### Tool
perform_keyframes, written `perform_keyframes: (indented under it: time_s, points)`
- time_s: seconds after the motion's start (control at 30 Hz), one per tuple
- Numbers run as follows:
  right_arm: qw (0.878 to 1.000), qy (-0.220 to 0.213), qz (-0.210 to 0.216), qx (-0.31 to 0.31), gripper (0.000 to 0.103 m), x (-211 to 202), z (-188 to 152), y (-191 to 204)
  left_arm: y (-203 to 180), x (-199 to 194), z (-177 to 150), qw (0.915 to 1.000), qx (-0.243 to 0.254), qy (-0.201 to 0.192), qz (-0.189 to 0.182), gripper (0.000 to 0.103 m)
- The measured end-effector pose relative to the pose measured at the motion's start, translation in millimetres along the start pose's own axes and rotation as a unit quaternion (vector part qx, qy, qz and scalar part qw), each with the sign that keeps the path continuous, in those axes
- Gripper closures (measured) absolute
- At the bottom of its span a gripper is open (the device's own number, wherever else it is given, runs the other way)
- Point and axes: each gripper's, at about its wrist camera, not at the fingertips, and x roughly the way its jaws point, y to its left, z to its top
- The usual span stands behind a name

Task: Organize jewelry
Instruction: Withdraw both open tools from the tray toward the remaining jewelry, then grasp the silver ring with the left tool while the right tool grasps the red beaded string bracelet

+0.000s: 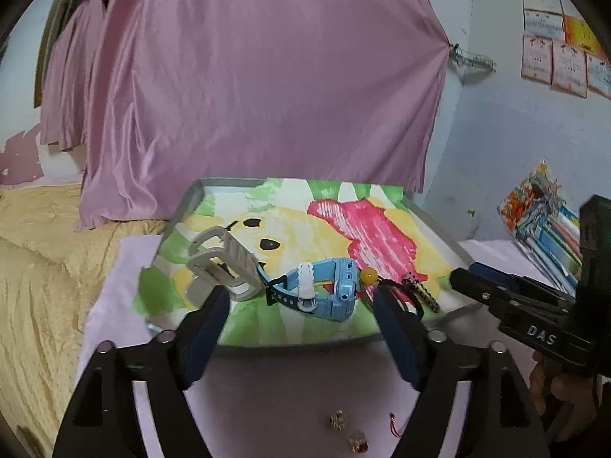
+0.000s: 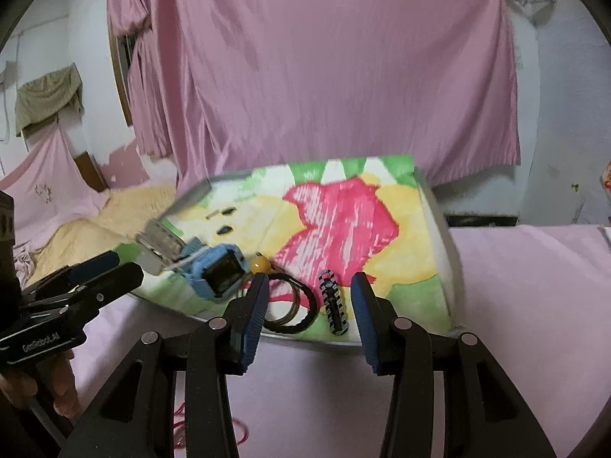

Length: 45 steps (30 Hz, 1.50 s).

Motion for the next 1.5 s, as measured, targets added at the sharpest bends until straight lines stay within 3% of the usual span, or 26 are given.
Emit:
perform_keyframes:
  time_s: [0.17,0.23,0.43,0.7,1.03,1.5]
  points:
    - [0.998,-0.057,0.004,0.000,0.038,-40.7,-8.6,2.8,1.8,-32.9,-8.2,0.9990,-0.018,-0.041,0.004,0.008]
    - [0.997,-0.077,0.009,-0.001,0.025,-55.0,-13.5,3.8,2.2,-44.3,-12.8,0.9981,-0.025,-0.055,0.011,0.002]
    - [0.992,-0.123,0.011,-0.010,0.013,-88.5,-35.0,8.4,-3.5,-73.8,-29.3,0.9955,-0.017,-0.089,0.025,0.001]
    - [0.990,-0.138,0.007,-0.005,0.012,-114.6,-61.4,6.7,-13.9,-101.4,-58.0,0.9935,0.003,-0.111,0.028,0.000]
    - [0.993,-0.119,0.007,-0.003,0.012,-121.9,-87.5,0.7,-18.5,-111.7,-84.0,0.9949,-0.002,-0.096,0.030,0.000]
    - [0.999,-0.049,0.015,-0.019,0.012,-109.2,-98.8,-4.2,-18.1,-92.4,-99.2,0.9997,-0.002,-0.012,0.021,0.001]
